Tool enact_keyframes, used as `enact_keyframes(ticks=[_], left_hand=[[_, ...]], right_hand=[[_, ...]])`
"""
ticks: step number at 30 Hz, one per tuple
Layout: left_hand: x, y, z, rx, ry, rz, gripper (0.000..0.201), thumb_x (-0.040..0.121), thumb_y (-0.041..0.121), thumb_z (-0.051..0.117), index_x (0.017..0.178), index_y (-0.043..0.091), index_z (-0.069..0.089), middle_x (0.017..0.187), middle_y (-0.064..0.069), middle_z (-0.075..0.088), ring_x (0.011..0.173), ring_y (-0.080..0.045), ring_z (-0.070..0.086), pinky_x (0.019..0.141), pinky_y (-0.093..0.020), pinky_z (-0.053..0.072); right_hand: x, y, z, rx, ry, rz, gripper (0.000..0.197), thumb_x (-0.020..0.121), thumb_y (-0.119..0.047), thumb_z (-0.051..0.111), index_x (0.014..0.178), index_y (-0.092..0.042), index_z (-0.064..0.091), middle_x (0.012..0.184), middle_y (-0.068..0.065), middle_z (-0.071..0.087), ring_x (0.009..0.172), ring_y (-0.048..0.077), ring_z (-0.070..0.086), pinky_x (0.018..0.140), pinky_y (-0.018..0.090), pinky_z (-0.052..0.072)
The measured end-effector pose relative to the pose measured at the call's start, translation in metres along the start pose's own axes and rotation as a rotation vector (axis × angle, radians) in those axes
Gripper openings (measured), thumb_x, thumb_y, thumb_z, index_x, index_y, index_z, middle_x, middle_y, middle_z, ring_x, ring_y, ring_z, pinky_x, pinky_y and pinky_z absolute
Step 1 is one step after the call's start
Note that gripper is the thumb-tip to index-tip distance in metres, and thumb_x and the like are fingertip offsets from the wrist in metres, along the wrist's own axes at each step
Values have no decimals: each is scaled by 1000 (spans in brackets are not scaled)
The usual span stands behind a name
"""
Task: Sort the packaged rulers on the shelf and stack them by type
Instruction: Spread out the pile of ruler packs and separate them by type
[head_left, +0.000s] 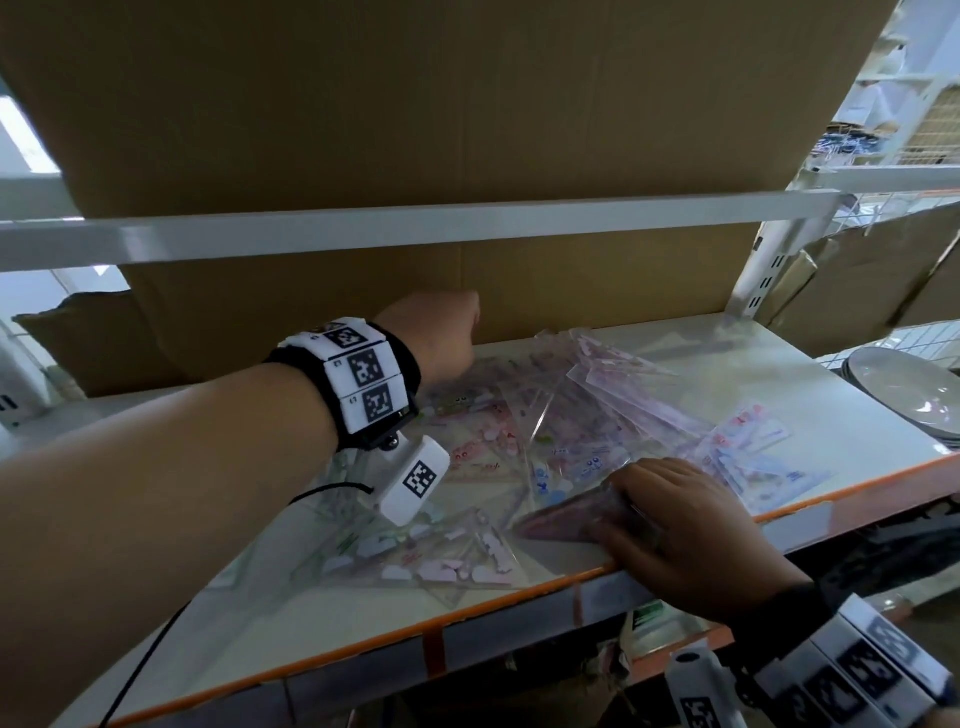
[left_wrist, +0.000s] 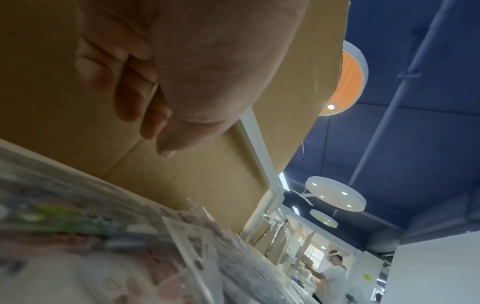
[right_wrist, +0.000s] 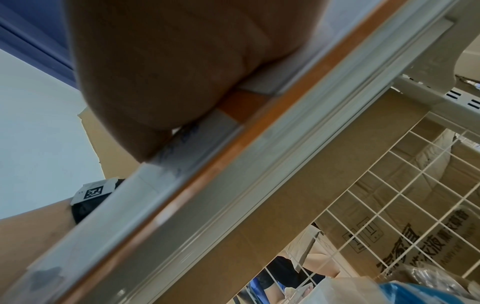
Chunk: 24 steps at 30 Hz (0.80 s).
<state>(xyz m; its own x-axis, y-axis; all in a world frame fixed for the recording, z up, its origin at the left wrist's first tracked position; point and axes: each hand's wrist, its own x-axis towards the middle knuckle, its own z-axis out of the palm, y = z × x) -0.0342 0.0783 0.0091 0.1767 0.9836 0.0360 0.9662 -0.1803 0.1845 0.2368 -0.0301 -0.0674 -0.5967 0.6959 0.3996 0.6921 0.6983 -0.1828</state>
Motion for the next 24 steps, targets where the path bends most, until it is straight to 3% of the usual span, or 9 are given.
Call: enact_keyframes(ticks=[2,5,7,9,11,15,19,21,24], left_hand=[[1,15,4,-4,-43,48,29,95,35,55,114,13,57,100,-5,62,85,-20,57,72,-34,49],[4,38,18,54,-247,79,51,89,61,55,101,12,63,92,-3,64,73,-15,56,57,-28,41],[8,48,26,134,-361,100,57,84,69,55,89,14,70,81,0,68,70,-14,60,54,-28,41],[12,53,29,158,-405,101,50,83,65,61,77,16,70,70,3,67,64,-13,60,52,-27,40],[17,54,29,142,-410,88,41,81,58,68,78,17,67,71,3,64,62,-14,58,51,-27,39],[20,50,25,84,-406,34,32,78,36,79,97,14,66,89,-3,67,76,-19,64,63,-33,55],[19,45,12,65,-261,95,26,90,13,64,115,10,58,103,-8,61,83,-20,56,57,-26,40],[14,42,-1,6,-205,114,22,92,11,60,113,15,60,103,-2,59,85,-17,54,57,-24,38],[-4,41,-21,-52,-125,192,19,90,23,65,110,24,63,96,8,59,87,-11,57,61,-24,39]], right_hand=[[0,0,0,-4,-5,4,24,85,-43,57,76,-21,50,70,-8,52,66,12,48,64,20,30],[0,1,0,-1,-15,11,24,83,-41,60,75,-21,50,70,-8,52,65,14,49,62,22,32],[0,2,0,-6,-17,11,24,82,-39,65,76,-23,49,70,-10,51,66,13,48,62,22,33],[0,3,1,-6,-19,12,25,80,-37,69,76,-24,49,70,-10,52,65,12,49,62,21,33],[0,3,1,-6,-18,15,25,82,-38,69,77,-24,49,71,-10,52,65,12,49,63,20,32],[-1,3,0,25,-29,21,25,85,-40,63,76,-22,50,71,-8,52,68,16,51,65,21,32],[0,4,-1,28,-35,18,25,85,-39,62,75,-20,49,72,-7,53,69,18,52,65,21,31],[0,5,0,19,-28,13,25,84,-39,64,75,-21,49,72,-7,52,69,16,51,66,19,29],[0,7,3,10,11,-4,26,84,-38,65,74,-20,49,71,-7,51,69,14,48,67,18,27]])
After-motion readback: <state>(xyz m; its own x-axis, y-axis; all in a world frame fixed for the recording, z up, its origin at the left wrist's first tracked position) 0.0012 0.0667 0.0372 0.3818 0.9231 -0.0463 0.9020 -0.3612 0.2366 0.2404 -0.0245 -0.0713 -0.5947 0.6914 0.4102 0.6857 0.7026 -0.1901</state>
